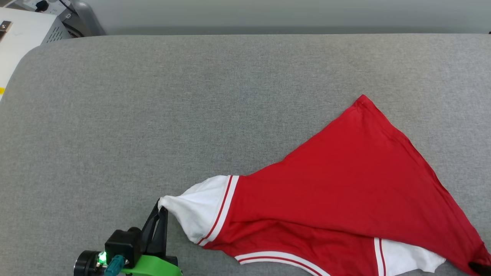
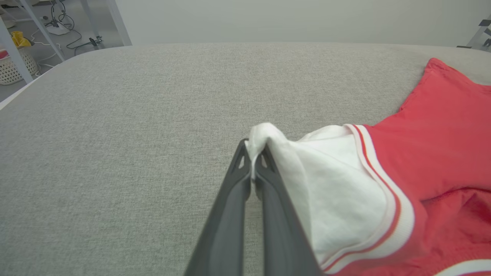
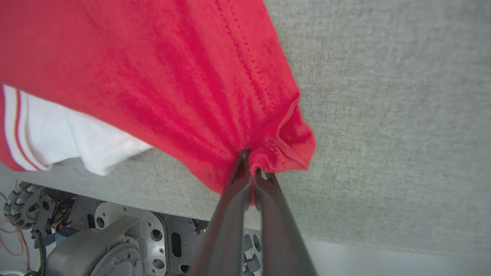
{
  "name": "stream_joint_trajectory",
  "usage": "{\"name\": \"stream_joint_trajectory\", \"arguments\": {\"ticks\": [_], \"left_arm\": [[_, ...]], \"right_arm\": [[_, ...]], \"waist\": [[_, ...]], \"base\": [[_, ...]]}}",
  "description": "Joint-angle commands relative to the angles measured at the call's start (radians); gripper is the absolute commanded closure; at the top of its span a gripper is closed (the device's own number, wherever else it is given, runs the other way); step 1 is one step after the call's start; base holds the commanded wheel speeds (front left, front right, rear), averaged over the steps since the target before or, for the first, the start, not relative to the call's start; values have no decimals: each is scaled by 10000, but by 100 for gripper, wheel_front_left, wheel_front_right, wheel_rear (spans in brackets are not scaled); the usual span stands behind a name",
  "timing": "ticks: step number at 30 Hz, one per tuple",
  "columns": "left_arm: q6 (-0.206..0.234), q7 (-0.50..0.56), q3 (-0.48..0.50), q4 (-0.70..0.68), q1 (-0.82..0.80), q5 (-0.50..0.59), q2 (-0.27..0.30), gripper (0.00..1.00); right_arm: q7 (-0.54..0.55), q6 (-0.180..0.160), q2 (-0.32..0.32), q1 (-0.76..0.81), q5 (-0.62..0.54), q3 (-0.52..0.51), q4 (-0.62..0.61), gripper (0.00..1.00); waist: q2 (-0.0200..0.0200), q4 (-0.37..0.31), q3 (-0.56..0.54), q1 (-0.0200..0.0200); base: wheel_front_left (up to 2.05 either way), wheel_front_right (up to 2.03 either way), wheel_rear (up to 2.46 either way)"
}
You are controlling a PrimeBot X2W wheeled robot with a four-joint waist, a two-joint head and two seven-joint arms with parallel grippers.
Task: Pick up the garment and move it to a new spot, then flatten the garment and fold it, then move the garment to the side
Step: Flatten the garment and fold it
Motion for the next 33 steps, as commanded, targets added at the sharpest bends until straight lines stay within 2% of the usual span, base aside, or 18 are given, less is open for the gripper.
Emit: {"name": "stream_joint_trajectory", "arguments": {"ticks": [1,2,9,15,18,22,27,33], "left_arm": [[74,-17,-6,26,142,-23,44,100],[79,-20,-16,36,158,-32,42,100],[86,-40,-97,1,77,-42,16,100],[40,-26,-296,-56,-264,68,-60,100],[-1,-39,-398,-68,-501,139,-109,100],[-61,-76,-549,-74,-876,242,-215,100],[-196,-125,-775,-20,-1391,375,-353,100],[-283,-227,-945,57,-1884,490,-544,100]], "right_arm": [[-57,-7,241,158,-119,-156,-17,56],[-156,-7,313,108,-209,-393,-120,0],[-670,-7,319,-710,-859,-1922,-1658,0],[-95,-7,183,-2211,-1506,-2225,-2952,0],[464,-7,249,-3226,-1847,-1816,-3145,0],[1457,-7,507,-4825,-2241,-833,-2718,0],[2578,-7,792,-6790,-2664,580,-1439,0],[3171,-7,1060,-8451,-3032,1843,254,0]], "waist": [[-1,-21,-35,1],[-1,-34,-60,1],[-1,86,-21,1],[-1,403,310,1],[-1,571,546,1],[-1,814,898,1],[-1,1202,1311,1],[-1,1595,1815,1]], "base": [[0,0,0],[0,0,0],[0,0,0],[0,0,0],[0,0,0],[0,0,0],[0,0,0],[0,0,0]]}}
